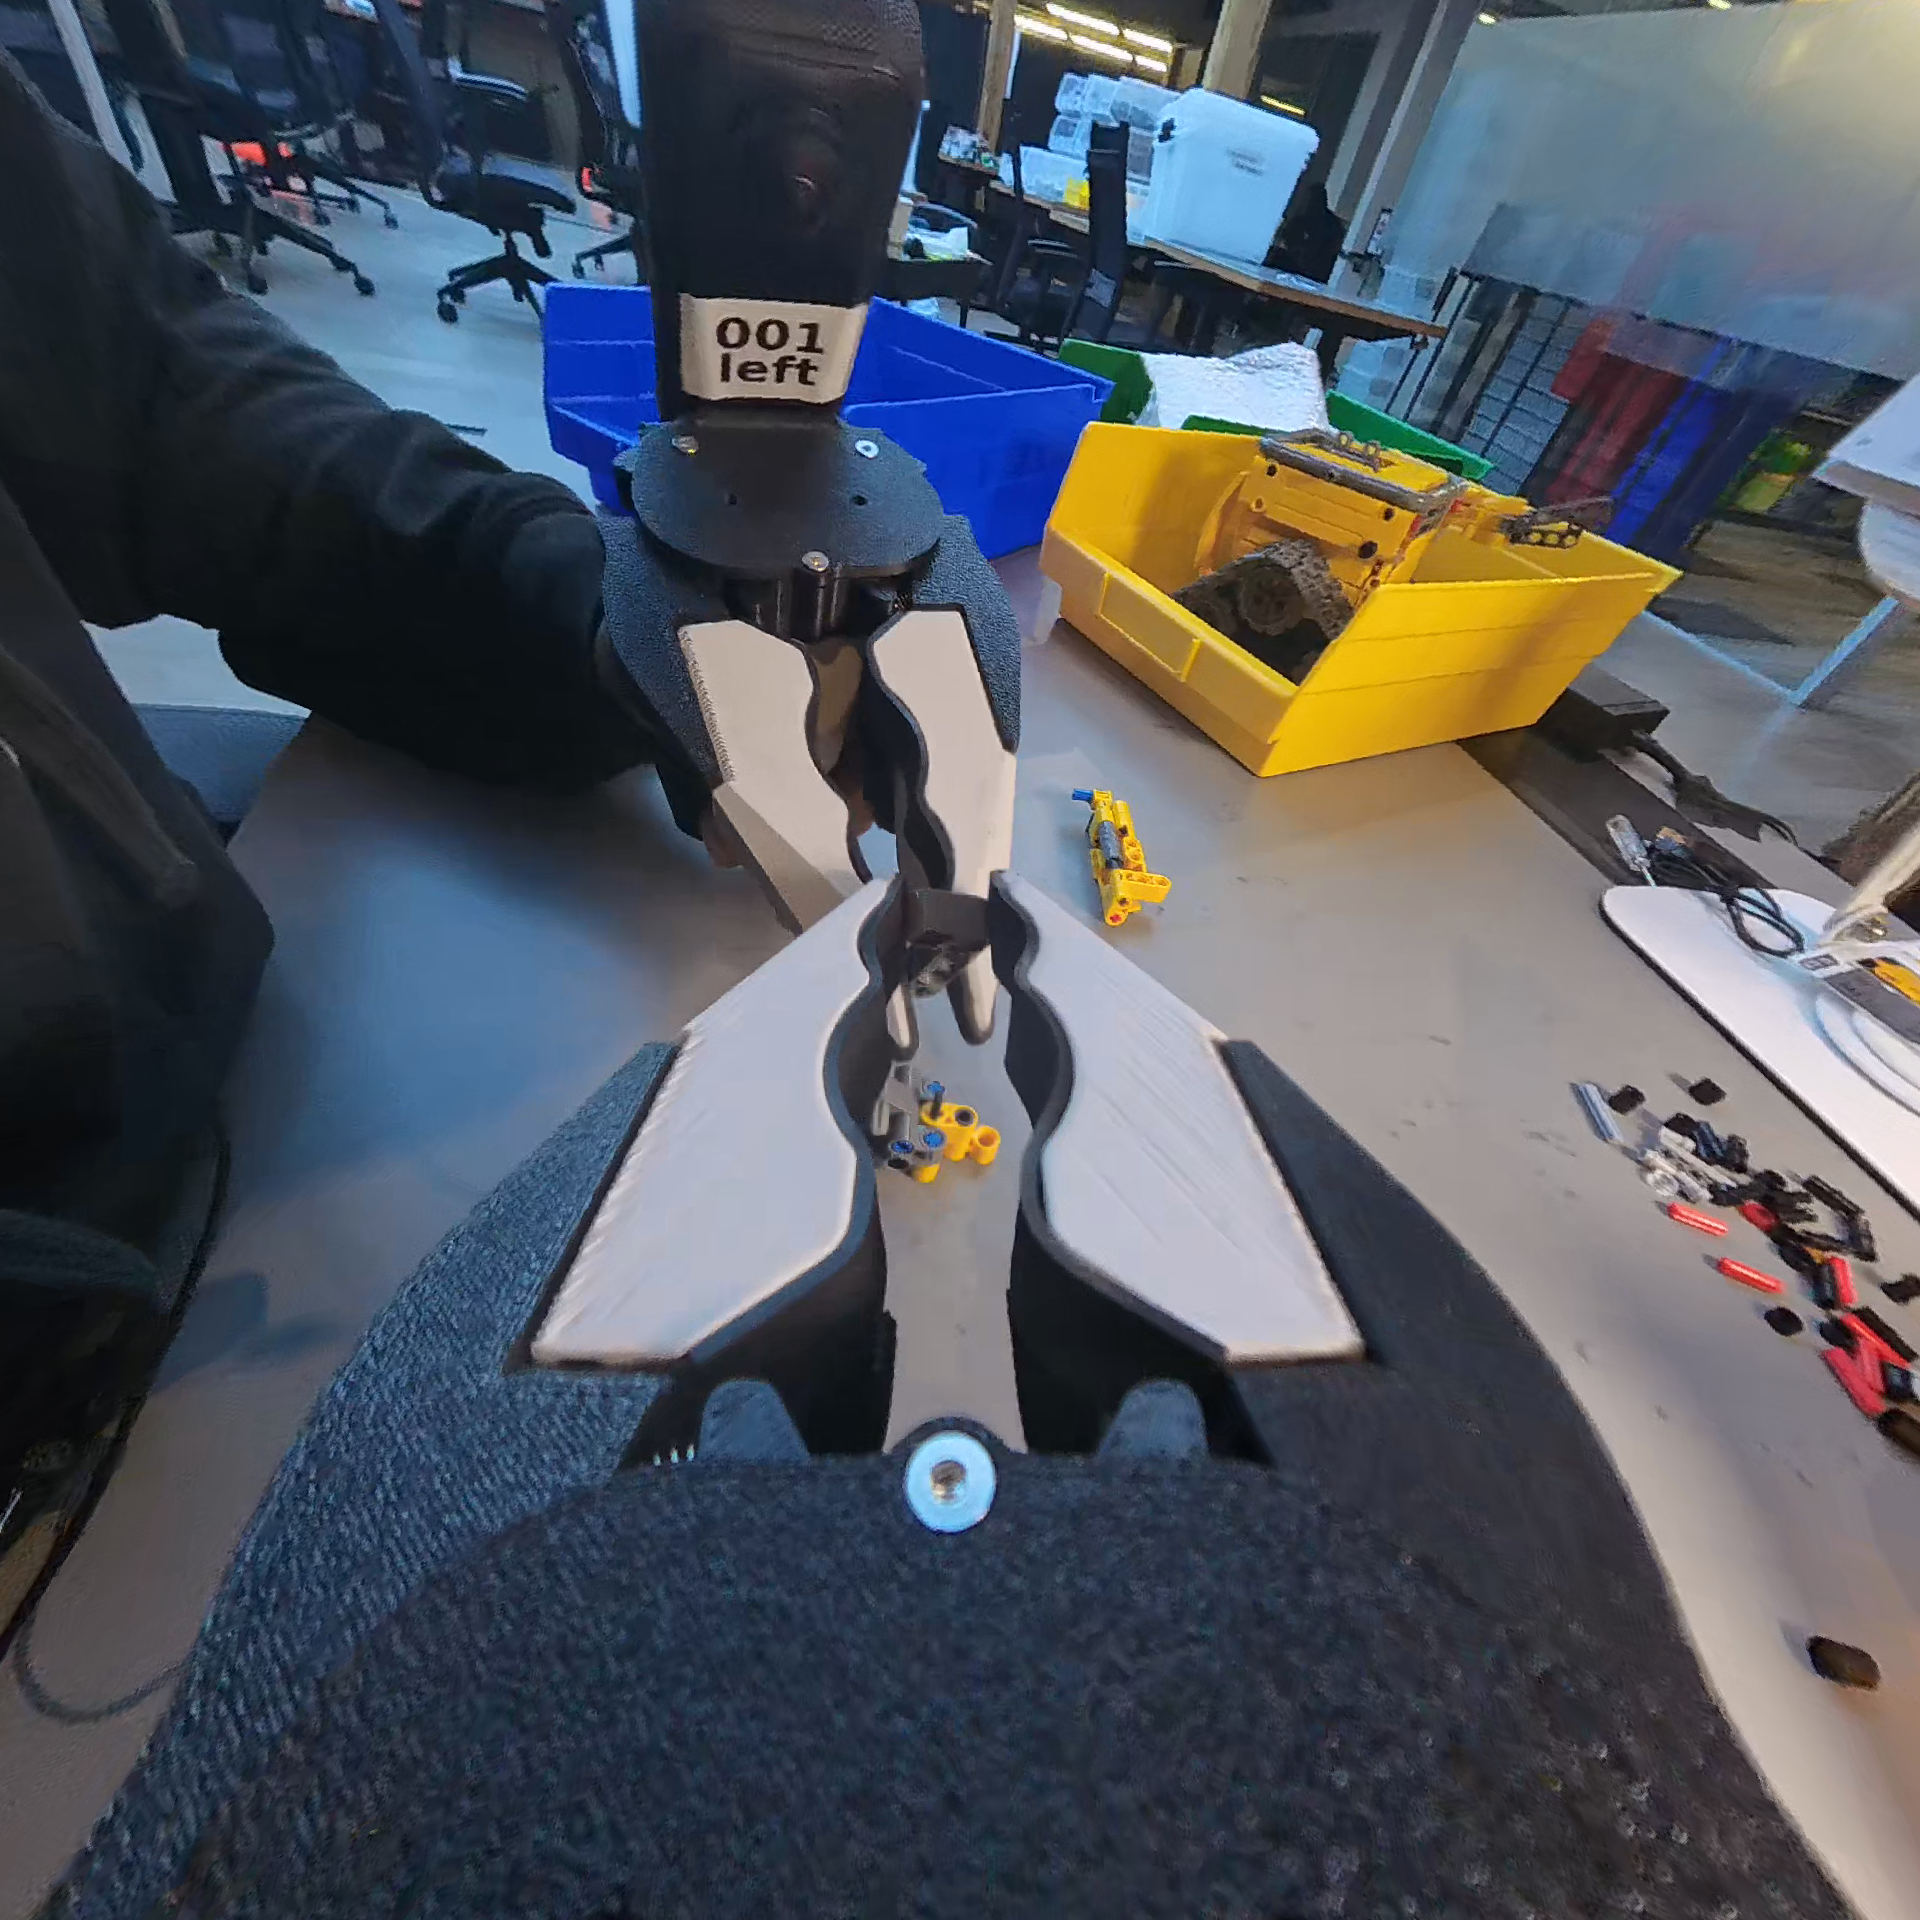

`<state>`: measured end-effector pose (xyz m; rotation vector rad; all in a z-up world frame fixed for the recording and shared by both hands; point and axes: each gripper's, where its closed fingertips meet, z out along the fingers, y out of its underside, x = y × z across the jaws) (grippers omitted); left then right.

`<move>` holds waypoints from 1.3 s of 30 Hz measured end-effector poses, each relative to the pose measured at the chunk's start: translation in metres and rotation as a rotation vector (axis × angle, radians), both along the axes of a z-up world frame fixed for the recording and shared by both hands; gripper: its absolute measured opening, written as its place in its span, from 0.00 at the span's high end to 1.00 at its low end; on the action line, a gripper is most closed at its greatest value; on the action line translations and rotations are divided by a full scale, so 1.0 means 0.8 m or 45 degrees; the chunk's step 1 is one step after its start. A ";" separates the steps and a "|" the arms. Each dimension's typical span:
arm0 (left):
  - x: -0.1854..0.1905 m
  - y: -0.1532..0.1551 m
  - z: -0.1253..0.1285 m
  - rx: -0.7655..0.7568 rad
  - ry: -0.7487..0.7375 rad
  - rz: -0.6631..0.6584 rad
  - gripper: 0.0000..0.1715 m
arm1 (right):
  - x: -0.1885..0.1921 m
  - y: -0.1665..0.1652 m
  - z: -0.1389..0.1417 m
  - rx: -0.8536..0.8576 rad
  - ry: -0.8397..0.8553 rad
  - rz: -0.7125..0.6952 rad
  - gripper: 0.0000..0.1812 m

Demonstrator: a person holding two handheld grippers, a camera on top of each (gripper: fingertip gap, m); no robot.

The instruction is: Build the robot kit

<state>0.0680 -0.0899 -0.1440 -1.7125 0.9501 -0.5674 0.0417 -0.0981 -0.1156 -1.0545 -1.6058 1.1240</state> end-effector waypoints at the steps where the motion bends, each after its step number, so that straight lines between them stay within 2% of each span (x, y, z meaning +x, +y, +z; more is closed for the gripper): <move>1: -0.001 0.000 0.003 0.010 -0.017 -0.001 0.96 | 0.001 -0.003 0.003 0.003 0.020 0.016 0.92; 6: 0.005 -0.015 0.036 0.018 -0.276 -0.122 0.96 | 0.012 -0.018 0.029 -0.152 0.131 0.155 0.85; 8: 0.007 -0.020 0.043 0.007 -0.359 -0.165 0.96 | 0.014 -0.017 0.026 -0.156 0.115 0.163 0.88; 10: 0.011 -0.023 0.039 0.003 -0.345 -0.188 0.96 | 0.015 -0.023 0.025 -0.185 0.103 0.196 0.93; 14: 0.016 -0.027 0.036 -0.004 -0.327 -0.211 0.96 | 0.016 -0.025 0.024 -0.273 0.077 0.230 0.96; 20: 0.009 -0.017 0.023 0.008 -0.210 -0.131 0.93 | 0.014 -0.017 0.015 -0.254 0.029 0.200 0.96; 23: 0.009 -0.019 0.018 0.034 -0.139 -0.134 0.96 | 0.015 -0.016 0.013 -0.235 0.013 0.201 0.96; 31: 0.013 -0.020 0.025 0.041 -0.194 -0.141 0.96 | 0.015 -0.021 0.017 -0.284 0.053 0.231 0.94; 39: 0.013 -0.018 0.023 0.057 -0.183 -0.130 0.96 | 0.014 -0.018 0.014 -0.283 0.047 0.223 0.96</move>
